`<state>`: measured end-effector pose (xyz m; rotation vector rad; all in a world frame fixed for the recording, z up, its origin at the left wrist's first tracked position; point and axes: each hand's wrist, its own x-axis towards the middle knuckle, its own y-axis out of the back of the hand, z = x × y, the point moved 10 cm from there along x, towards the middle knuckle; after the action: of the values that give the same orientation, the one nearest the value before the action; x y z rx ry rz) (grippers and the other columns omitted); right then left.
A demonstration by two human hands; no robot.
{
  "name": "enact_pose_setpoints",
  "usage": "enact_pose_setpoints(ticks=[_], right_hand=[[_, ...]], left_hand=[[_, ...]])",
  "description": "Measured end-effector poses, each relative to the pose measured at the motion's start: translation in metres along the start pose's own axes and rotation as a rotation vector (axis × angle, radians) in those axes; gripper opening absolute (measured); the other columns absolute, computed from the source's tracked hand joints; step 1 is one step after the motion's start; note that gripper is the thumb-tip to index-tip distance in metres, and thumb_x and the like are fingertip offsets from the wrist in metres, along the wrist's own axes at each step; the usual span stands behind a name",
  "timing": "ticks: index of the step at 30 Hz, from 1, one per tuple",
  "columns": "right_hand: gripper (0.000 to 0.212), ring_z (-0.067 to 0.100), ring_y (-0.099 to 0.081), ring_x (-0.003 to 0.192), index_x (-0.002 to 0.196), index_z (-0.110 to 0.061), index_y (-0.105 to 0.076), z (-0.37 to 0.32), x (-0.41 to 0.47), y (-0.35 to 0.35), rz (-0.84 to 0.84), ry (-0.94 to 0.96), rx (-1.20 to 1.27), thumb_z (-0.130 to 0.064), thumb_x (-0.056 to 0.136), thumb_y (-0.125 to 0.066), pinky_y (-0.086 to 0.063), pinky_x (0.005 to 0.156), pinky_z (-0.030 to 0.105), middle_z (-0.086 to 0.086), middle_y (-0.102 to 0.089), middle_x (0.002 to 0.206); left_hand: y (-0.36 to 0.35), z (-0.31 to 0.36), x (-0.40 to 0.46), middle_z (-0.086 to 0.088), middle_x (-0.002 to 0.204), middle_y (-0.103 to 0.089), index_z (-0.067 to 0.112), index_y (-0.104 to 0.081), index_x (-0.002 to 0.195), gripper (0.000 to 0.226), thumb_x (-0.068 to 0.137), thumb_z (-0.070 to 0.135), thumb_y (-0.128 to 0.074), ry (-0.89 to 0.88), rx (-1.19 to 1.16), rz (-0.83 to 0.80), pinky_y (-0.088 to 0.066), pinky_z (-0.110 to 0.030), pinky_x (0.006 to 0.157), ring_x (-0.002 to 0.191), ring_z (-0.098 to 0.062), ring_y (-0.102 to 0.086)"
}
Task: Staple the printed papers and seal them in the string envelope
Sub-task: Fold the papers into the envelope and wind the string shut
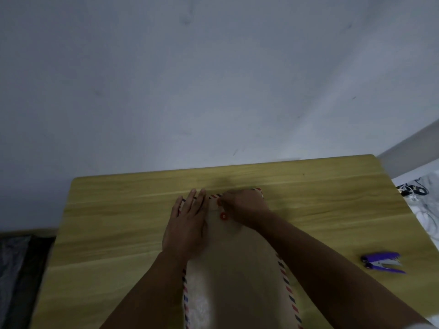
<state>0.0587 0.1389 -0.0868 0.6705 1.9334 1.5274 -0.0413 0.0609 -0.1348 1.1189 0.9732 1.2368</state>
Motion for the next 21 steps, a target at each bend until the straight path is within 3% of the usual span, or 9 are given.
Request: enact_pose_setpoints(ticks=[5,12,21], right_hand=[[0.028,0.028,-0.066,0.095,0.108,-0.023,-0.068,0.034,-0.009,0.004,0.024,-0.111,0.03,-0.038,0.1,-0.046,-0.051,0.073,0.036,0.002,-0.072,0.106],[0.019,0.025,-0.064,0.101,0.101,-0.026,-0.069,0.031,0.027,0.005,-0.056,-0.205,0.101,-0.039,0.094,-0.056,-0.053,0.079,0.037,0.0,-0.071,0.106],[0.024,0.03,-0.065,0.094,0.101,-0.018,-0.066,-0.009,0.029,-0.008,-0.095,-0.092,0.065,-0.034,0.099,-0.048,-0.039,0.066,0.033,0.008,-0.068,0.102]], left_hand=[[0.001,0.001,0.0,-0.002,0.171,-0.021,0.016,-0.036,0.158,0.066,0.094,0.03,-0.046,0.003,-0.005,-0.001,-0.021,-0.054,0.125,0.159,-0.024,-0.015],[0.005,-0.001,0.0,-0.005,0.169,-0.025,0.017,-0.038,0.157,0.075,0.097,0.063,-0.037,0.068,0.023,-0.018,-0.01,-0.066,0.123,0.159,-0.031,-0.013],[0.007,-0.003,0.0,-0.003,0.169,-0.026,0.019,-0.041,0.155,0.086,0.092,0.078,-0.039,0.093,0.026,0.008,-0.012,-0.065,0.123,0.159,-0.027,-0.014]])
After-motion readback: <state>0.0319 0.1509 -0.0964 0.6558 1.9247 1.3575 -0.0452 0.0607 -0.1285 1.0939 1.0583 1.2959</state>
